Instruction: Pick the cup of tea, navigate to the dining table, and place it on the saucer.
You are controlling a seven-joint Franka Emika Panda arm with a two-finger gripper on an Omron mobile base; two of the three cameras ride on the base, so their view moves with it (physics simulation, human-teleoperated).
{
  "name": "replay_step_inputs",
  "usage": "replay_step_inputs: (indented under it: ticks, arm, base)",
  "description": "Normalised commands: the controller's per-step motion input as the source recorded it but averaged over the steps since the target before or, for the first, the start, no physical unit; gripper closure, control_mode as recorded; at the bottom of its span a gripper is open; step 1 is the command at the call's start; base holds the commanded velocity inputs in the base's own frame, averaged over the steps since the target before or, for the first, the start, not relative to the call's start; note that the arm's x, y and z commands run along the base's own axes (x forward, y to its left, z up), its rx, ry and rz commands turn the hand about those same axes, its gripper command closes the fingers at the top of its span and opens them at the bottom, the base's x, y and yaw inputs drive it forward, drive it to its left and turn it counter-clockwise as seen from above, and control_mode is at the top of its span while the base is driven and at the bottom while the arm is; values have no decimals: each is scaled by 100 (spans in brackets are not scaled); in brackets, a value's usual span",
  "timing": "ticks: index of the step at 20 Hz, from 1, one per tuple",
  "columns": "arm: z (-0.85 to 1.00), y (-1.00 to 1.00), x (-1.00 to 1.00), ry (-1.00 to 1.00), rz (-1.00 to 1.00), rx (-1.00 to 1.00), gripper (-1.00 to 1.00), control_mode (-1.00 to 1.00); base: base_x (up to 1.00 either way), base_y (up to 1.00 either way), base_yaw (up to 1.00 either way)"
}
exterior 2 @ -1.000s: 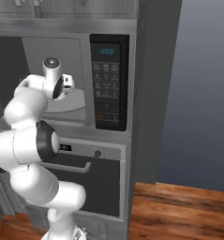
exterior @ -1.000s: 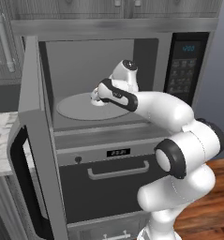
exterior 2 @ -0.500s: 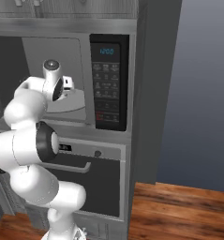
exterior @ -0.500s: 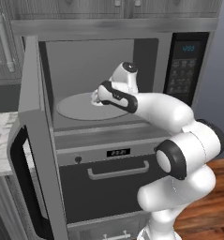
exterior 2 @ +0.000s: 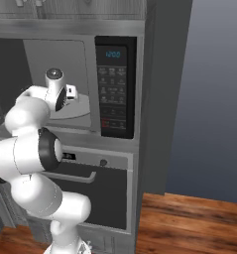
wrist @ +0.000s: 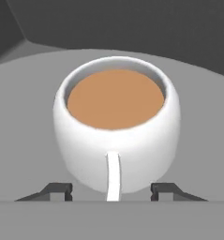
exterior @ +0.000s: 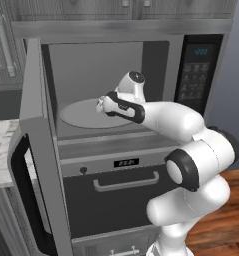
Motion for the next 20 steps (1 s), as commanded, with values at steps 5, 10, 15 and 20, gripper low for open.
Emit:
replay_step_inputs:
  ticks: [5,10,15,20]
  arm:
    - [0,0,0,0,0,0,100,-100]
    - [8,0,-18,-7,0,0,100,-100]
    - [39,0,-64,-13,3,-1,100,-100]
    - [48,0,-99,-7,2,0,100,-100]
  base:
    - [0,0,0]
    - [0,0,0]
    - [0,0,0]
    - [0,0,0]
